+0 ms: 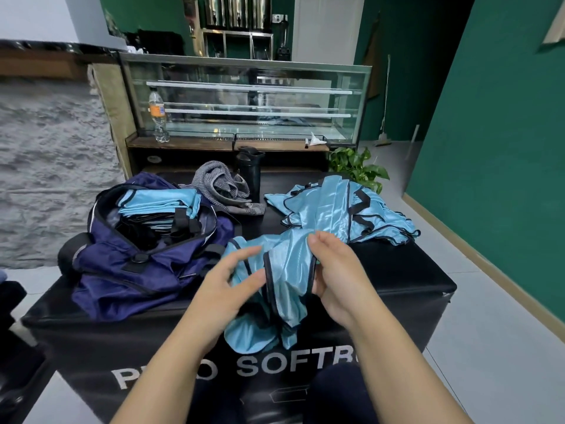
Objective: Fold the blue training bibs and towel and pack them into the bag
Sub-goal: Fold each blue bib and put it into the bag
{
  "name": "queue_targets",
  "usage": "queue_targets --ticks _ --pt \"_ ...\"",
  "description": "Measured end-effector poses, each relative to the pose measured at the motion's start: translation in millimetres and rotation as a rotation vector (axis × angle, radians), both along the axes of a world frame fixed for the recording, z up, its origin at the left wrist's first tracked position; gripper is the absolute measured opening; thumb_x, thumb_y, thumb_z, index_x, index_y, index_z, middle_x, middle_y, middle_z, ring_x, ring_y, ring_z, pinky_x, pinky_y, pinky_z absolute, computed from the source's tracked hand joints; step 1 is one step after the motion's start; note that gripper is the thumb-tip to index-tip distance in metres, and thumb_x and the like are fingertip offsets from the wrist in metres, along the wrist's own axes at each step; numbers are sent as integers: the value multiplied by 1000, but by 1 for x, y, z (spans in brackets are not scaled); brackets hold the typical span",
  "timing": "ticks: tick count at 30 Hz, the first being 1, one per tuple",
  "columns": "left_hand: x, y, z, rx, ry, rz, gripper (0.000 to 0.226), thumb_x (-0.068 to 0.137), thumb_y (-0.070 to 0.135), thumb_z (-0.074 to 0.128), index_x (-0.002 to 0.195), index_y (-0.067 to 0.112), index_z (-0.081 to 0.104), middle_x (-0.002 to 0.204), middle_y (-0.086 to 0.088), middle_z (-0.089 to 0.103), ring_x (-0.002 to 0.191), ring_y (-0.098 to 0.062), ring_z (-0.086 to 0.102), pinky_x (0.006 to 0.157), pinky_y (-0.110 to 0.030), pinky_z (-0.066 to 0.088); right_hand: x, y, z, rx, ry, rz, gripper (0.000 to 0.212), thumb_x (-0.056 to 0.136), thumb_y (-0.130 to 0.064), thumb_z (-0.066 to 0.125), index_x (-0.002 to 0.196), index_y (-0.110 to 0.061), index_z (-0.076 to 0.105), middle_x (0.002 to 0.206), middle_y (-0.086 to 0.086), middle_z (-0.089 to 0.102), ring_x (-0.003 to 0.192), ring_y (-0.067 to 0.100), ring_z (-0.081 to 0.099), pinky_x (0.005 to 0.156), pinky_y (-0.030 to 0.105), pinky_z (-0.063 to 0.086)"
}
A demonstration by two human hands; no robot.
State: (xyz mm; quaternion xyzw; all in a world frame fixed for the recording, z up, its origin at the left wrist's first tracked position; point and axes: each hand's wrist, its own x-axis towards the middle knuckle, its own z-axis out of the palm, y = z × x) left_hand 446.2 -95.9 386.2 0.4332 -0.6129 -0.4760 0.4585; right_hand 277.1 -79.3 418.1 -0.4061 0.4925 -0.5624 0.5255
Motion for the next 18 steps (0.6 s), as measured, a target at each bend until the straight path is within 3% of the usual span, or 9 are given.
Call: queue_targets --ticks 3,6,9,11,15,17,18 --pt "0 5 3 -2 -104 -35 75 55 89 53 102 33 70 111 13 68 111 -5 59 102 -30 41 1 -2 20 -36 -7 34 17 102 -24 44 104 -12 57 75 6 58 61 17 49 52 29 39" --pt "4 8 12 -40 -154 -75 80 57 93 42 89 27 72 99 4 69 98 -8 62 96 -28 42 3 -1 34 -73 -69 61 16 101 -17 47 112 -14 57 84 7 60 71 19 53 59 31 46" --pt "6 12 24 -153 -224 -2 40 68 72 57 73 34 70 85 10 54 93 -11 54 83 -23 33 3 2 42 -166 -77 133 33 94 2 47 102 -28 57 77 -8 70 66 8 64 58 23 52" --pt "9 11 28 -203 -215 96 18 78 54 65 73 37 70 93 9 52 92 -1 51 81 -15 32 2 3 44 -202 -52 151 50 89 15 41 104 -30 57 89 -6 73 73 8 66 62 21 53" --pt "18 11 37 -372 -312 258 14 82 48 65 72 37 67 102 16 41 98 -5 40 84 -6 29 -5 2 47 -173 -23 106 72 87 20 36 141 -26 41 121 0 63 87 12 68 66 22 55" --pt "21 12 43 -381 -282 271 19 90 32 63 71 33 63 96 9 48 95 -6 44 80 -2 30 -9 2 50 -157 4 74 69 89 18 39 142 -26 41 125 4 55 76 6 66 65 20 53" --pt "21 13 44 -344 -209 236 23 92 28 60 70 28 62 88 5 54 85 -5 48 76 -7 34 -9 2 51 -148 26 59 65 90 15 43 141 -26 44 126 7 54 74 6 64 69 21 54"
